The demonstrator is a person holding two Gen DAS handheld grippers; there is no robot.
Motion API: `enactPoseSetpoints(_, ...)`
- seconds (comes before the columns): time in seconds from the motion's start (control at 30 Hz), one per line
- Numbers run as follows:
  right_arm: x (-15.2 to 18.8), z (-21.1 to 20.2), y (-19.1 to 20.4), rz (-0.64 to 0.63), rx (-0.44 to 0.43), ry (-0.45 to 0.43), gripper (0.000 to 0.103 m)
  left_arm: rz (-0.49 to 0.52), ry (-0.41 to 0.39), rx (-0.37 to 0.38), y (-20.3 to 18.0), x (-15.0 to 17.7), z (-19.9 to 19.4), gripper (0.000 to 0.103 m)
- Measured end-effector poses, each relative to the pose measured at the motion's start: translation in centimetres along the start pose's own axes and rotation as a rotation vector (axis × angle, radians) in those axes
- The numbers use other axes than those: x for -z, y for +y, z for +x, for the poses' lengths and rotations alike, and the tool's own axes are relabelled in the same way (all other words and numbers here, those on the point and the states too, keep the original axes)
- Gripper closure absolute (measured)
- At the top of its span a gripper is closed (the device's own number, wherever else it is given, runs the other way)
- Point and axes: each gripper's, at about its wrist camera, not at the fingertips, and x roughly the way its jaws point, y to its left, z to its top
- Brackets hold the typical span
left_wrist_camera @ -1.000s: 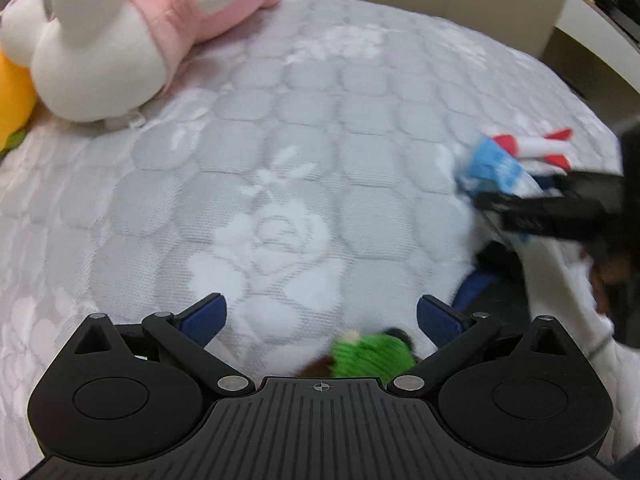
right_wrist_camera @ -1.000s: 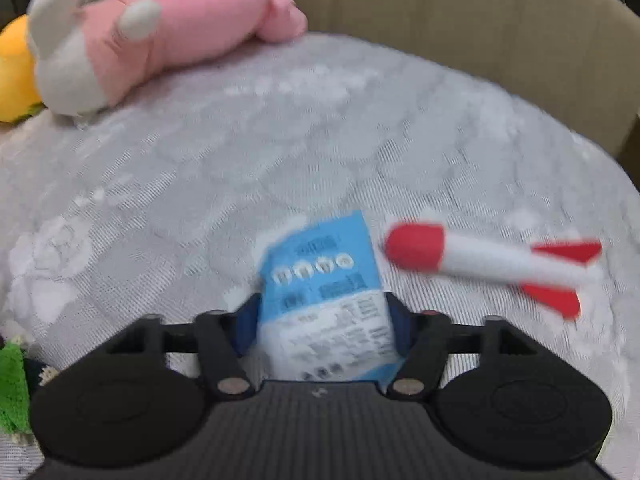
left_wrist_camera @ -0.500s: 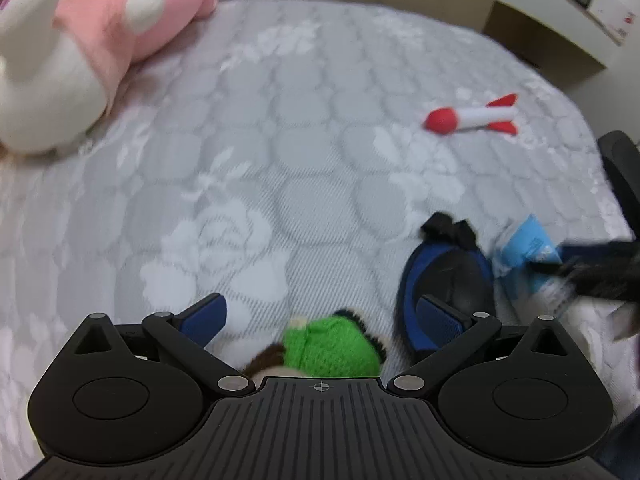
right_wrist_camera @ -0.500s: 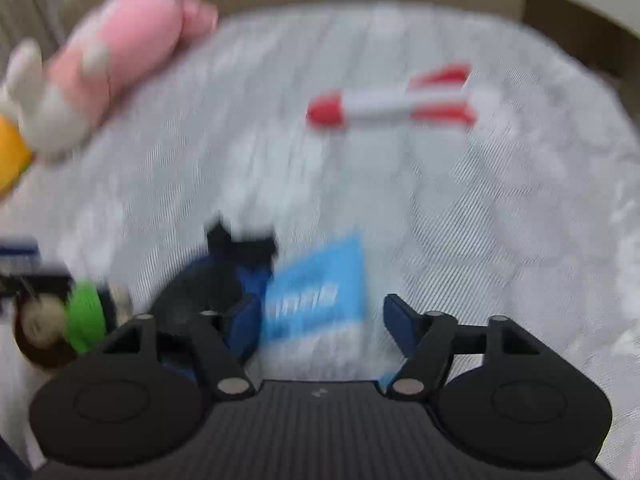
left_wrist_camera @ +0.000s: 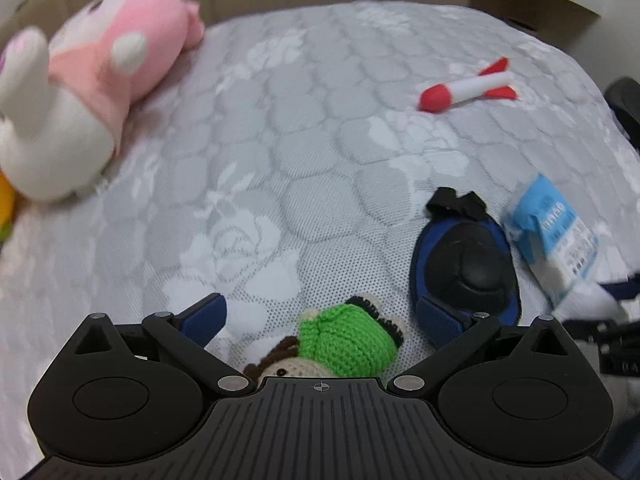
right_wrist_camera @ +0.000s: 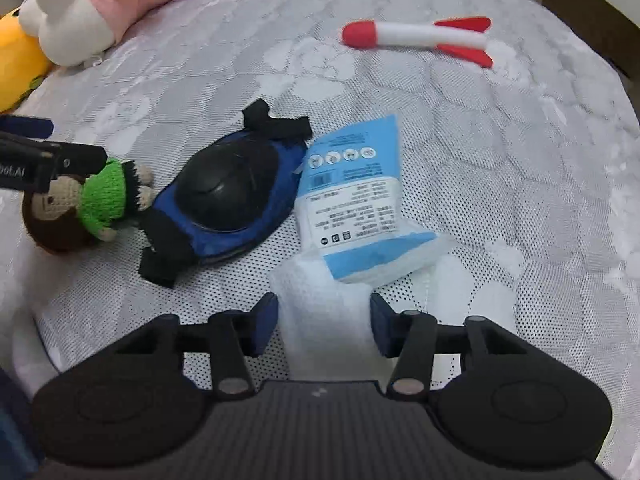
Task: Clean container
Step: 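Lower the tissue beside the blue-white packet and open the right tool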
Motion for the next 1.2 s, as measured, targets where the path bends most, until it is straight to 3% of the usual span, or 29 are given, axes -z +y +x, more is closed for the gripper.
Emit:
enactPoseSetpoints(0.03, 0.1, -0.3, 0.1, -0.005, -0.009, -0.012, 0.054, 0.012, -0.004, -0.007, -0.1, 0.1, -0.2, 0.000)
enactPoseSetpoints(0.1, 0.0, -0.6, -0.2, -0.002, -0.033, -0.024, 0.077, 0.015, -0.011, -0.018, 0.0, 0.1, -0.4, 0.000)
enactPoseSetpoints(0.27, -0.2, 0.4, -0.8, 0.038, -0.074, 0.021, 0.089, -0.001, -0.015, 0.010, 0.3, -0.1, -0.3, 0.000)
enactPoseSetpoints(0.33, -0.3, -0.2, -0.8, 0.053, -0.095, -0.006, 0.094, 0.013, -0.007, 0.013, 0.1, 0.0, -0.1, 0.000)
enactPoseSetpoints(0.5, -2.6, -4.0, -2.0, 0.137, -0.256, -0.171, 0.094, 0.048, 0.034, 0.017, -0.6, 0.0, 1.1, 0.000)
enactPoseSetpoints(0.57, -4.0, -4.4, -2.7, 0.139, -0.251, -0.225, 0.093, 0.065, 0.049, 0.009, -0.9, 0.2, 1.5, 0.000)
enactPoseSetpoints(0.7, -5.1, -1.5, -4.4, 0.169, -0.138, -0.238, 0.093, 0.084, 0.065, -0.038, -0.1, 0.6, 1.3, 0.000)
enactPoseSetpoints(0.77, -4.7, -0.3, -5.6, 0.200, -0.077, -0.233, 0.093, -0.005, 0.063, -0.035, 2.4, 0.8, 0.6, 0.000)
enactPoseSetpoints(0.87, -4.3, 0.4, -7.2, 0.217, -0.004, -0.229, 0.093, -0.202, 0.102, 0.061, 6.1, 1.1, 1.0, 0.000)
enactPoseSetpoints(0.93, -4.3, 1.1, -8.3, 0.259, -0.002, -0.203, 0.093, -0.311, 0.142, 0.118, 8.0, 1.3, 1.6, 0.000)
enactPoseSetpoints(0.97, -4.1, 1.5, -8.8, 0.295, -0.035, -0.188, 0.093, -0.320, 0.169, 0.121, 7.9, 1.4, 2.1, 0.000)
enactPoseSetpoints(1.1, -3.8, 1.3, -8.7, 0.344, -0.178, -0.229, 0.090, -0.257, 0.249, 0.204, 5.1, 1.2, 3.8, 0.000)
enactPoseSetpoints(1.2, -4.2, 0.5, -7.2, 0.268, -0.204, -0.290, 0.087, -0.164, 0.273, 0.135, 2.3, 1.0, 4.4, 0.000)
